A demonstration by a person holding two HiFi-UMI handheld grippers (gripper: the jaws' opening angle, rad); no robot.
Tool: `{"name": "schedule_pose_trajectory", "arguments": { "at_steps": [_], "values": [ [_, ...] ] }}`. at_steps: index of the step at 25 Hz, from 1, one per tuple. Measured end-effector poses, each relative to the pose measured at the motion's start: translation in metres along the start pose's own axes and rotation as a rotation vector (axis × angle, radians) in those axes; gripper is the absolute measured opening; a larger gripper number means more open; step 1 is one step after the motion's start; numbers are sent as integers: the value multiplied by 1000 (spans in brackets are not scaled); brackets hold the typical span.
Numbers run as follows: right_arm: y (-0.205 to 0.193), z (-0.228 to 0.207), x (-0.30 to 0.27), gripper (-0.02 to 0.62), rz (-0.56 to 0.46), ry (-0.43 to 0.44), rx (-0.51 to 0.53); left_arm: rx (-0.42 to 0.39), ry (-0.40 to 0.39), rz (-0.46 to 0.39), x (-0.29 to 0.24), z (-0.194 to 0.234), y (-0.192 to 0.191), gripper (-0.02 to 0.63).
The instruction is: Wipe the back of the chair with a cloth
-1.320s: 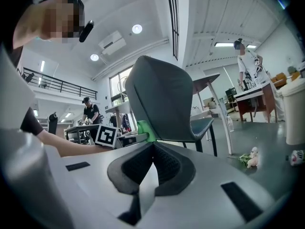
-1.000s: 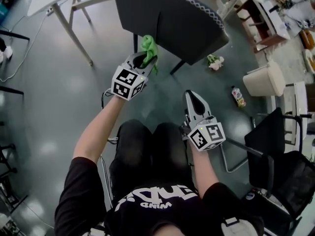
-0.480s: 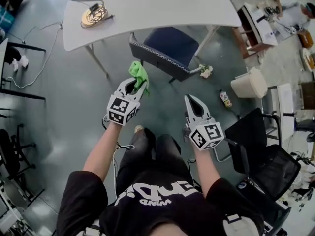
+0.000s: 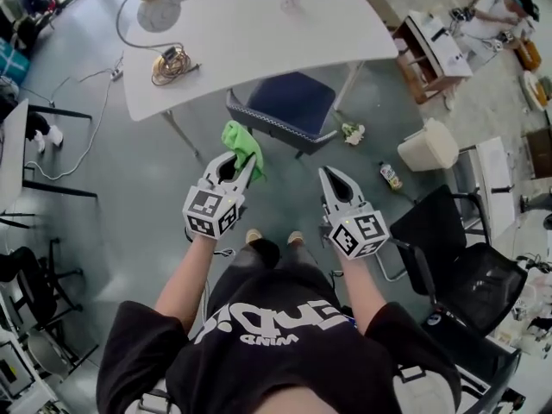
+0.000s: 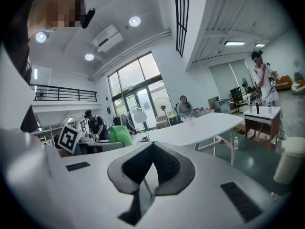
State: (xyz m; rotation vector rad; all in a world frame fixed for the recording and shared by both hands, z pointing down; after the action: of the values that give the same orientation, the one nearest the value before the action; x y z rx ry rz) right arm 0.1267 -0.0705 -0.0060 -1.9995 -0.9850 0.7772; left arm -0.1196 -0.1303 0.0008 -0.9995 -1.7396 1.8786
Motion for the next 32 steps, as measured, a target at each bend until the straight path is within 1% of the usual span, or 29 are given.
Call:
{"name": "schedule_pose_trajectory", "arguments": {
  "at_steps": [4,8,12,14,17,21,27,32],
  "values": [
    [21,0,8,-3,-25,12,13,-3,3,-36,6,-7,30,63],
    [34,2,20,-3,-35,31,41,-2,25,-53,19,-15,48,63],
    [48,-10,41,-3,-58,5,51,7,35,-64,21,-30,56,63],
    [52,-18,49,-3,-70,-6,56,8,38,-70,19,-36,57,63],
    [51,-25,52,-3,-84,-22,69,-13,40,-84,18,-43,55,63],
    [47,-29,52,-3,-109,-22,100,-45,41,-127,22,-50,51,63],
    [35,-33,39,-3,-83,-5,115,-69,78,-127,26,-52,38,63],
    [22,-43,32,-3,-72,-12,119,-75,93,-126,16,-57,30,63]
  ]
}}
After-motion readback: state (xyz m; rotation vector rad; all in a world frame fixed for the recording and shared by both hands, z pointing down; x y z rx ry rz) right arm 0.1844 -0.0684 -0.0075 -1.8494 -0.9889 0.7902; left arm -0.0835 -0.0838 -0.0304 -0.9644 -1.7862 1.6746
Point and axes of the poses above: the fingertips, and each gripper's own axes: x backward along the fingers, z to its left, y out of its top, the point moved 8 cm from there along x, backward along the fingers, and after that the axes turned 13 degrees about -x, right-handed, at the moved point
